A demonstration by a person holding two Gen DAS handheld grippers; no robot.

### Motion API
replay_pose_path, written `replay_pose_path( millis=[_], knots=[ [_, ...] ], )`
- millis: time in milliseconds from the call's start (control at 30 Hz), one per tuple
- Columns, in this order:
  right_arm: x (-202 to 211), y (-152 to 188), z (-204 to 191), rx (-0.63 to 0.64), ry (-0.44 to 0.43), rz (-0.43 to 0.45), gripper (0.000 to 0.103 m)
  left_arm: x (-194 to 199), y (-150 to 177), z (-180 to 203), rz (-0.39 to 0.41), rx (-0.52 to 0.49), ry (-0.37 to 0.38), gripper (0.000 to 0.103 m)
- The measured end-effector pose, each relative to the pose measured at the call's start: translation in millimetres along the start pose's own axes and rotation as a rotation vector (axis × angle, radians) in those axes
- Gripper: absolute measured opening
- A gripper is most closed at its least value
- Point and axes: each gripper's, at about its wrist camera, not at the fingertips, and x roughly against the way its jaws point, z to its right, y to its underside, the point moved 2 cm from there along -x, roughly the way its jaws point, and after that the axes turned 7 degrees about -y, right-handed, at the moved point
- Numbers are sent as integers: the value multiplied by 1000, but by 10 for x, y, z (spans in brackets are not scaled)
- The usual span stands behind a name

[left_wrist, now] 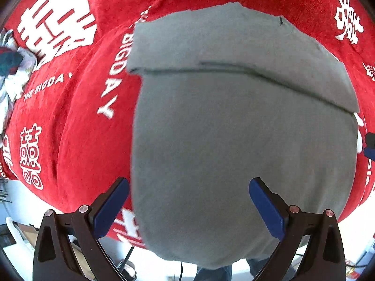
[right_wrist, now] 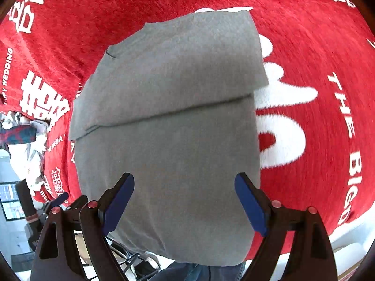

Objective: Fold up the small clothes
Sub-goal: 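Grasp the sweatshirt hem with the left tool while the right tool grasps it too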

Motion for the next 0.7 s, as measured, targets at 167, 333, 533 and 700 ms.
replay_pose_path(
  millis=[167,333,533,700],
  knots=[
    [27,345,-5,-22,-69,-3,90,-72,357,-337,-7,15,27,102],
    [-79,926,189,-37,-85,-93,90,-328,830,-502,-69,16,47,102],
    [-335,1645,663,-81,-22,-233,67,-727,1294,-509,-160,50,108,102],
    [-644,1902,954,-107,-14,-281,67,-910,1416,-405,-178,60,147,102]
  ],
)
